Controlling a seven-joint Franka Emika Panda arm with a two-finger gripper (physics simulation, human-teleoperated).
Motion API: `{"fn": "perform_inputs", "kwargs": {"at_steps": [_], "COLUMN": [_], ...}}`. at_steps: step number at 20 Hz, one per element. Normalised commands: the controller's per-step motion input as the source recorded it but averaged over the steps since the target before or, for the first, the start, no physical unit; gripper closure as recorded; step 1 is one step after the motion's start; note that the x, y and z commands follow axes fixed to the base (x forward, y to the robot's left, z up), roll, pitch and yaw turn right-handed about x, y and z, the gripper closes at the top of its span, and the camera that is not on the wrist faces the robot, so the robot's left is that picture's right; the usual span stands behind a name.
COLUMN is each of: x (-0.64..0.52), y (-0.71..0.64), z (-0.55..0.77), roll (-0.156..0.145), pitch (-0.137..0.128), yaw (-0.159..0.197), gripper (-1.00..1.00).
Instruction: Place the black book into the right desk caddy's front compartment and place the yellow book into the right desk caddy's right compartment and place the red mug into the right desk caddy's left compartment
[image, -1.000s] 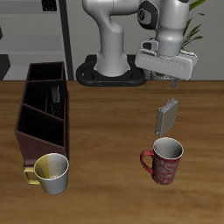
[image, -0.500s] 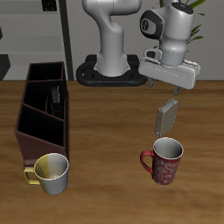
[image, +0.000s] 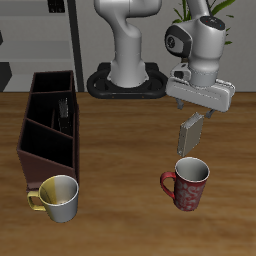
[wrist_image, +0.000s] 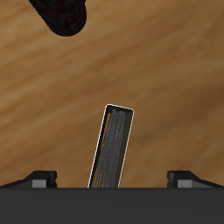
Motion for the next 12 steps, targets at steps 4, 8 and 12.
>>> {"fn": "perform_inputs", "kwargs": {"at_steps": [4,8,12], "x": [0.11,0.13,0.06], "y": [0.02,0.0,-0.03], "z": [-0.18,-0.36,-0.21], "roll": [-0.009,0.011,0.028], "pitch": [0.015,0.069,0.022], "yaw": [0.004,-0.004,0.019], "gripper": [-1.0,-1.0,-1.0]}}
